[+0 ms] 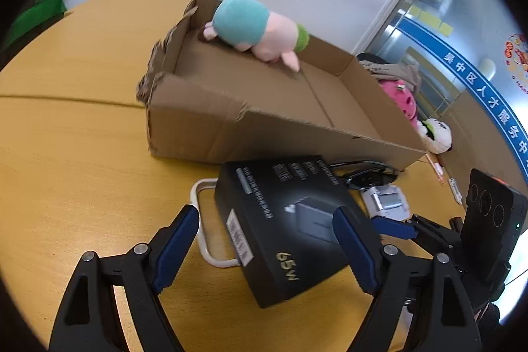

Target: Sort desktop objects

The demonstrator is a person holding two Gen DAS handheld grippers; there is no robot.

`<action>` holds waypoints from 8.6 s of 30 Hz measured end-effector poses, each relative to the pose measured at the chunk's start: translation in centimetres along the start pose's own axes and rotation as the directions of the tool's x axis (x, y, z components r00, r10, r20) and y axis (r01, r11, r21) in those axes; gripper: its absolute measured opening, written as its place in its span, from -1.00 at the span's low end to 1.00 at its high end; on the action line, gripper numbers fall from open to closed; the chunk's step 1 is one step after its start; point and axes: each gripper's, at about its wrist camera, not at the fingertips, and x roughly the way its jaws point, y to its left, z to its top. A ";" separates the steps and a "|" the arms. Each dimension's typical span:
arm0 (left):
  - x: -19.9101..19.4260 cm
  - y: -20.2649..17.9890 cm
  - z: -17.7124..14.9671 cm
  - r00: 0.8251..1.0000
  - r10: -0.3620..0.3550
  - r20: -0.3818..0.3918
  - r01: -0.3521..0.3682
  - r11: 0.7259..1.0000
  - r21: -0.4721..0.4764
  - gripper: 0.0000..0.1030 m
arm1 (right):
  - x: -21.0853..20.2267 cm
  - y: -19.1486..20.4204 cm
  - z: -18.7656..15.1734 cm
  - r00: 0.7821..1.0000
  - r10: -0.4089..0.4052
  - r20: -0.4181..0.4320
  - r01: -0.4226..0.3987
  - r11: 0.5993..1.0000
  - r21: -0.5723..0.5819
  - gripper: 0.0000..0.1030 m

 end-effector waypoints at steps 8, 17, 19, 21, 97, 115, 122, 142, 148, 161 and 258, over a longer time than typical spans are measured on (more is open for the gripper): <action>1.0 0.5 -0.8 0.992 -0.129 -0.015 0.128 0.991 -0.035 0.41 | 3.1 1.7 0.9 1.000 -0.005 0.007 0.005 0.999 -0.041 0.65; -1.4 -2.3 -2.5 0.990 -0.140 0.014 0.140 0.990 0.030 0.35 | 0.5 3.5 -1.1 0.997 -0.030 0.065 0.034 0.998 -0.052 0.61; -2.5 -3.6 -3.1 0.990 -0.141 0.028 0.139 0.988 0.061 0.35 | -1.1 3.8 -1.7 0.996 -0.030 0.088 0.035 0.998 -0.050 0.61; -3.0 -4.6 -3.8 0.989 -0.148 0.020 0.146 0.986 0.080 0.35 | -2.6 4.0 -2.5 0.995 -0.029 0.098 0.034 0.998 -0.044 0.62; -6.1 -7.4 3.9 0.970 -0.205 0.133 0.186 0.972 0.142 0.30 | -6.1 4.5 5.0 0.977 -0.125 0.172 0.147 0.982 -0.121 0.68; -4.9 -4.6 13.5 0.965 -0.185 0.188 0.152 0.973 0.175 0.30 | -2.4 3.8 15.3 0.977 -0.120 0.174 0.149 0.976 -0.162 0.68; -3.1 -3.3 15.9 0.967 -0.178 0.185 0.146 0.974 0.172 0.30 | -0.6 2.3 18.0 0.980 -0.121 0.157 0.145 0.978 -0.151 0.68; 5.2 2.3 20.0 0.998 -0.026 0.052 0.025 0.999 0.023 0.30 | 10.1 -4.1 22.9 0.998 -0.060 -0.019 0.058 0.995 -0.087 0.68; 9.1 4.0 20.3 0.998 0.026 -0.057 -0.028 0.999 -0.031 0.30 | 15.1 -7.3 23.3 0.985 -0.023 -0.169 0.026 1.000 0.011 0.67; 6.9 3.8 19.5 0.993 0.113 -0.019 -0.114 0.992 -0.055 0.26 | 13.4 -9.2 22.6 0.974 0.056 -0.220 -0.034 0.994 0.104 0.77; -2.0 0.3 -3.1 0.988 0.152 0.019 -0.153 0.988 0.032 -0.89 | 0.8 -3.4 0.3 0.968 -0.249 0.002 0.246 0.957 0.153 -0.80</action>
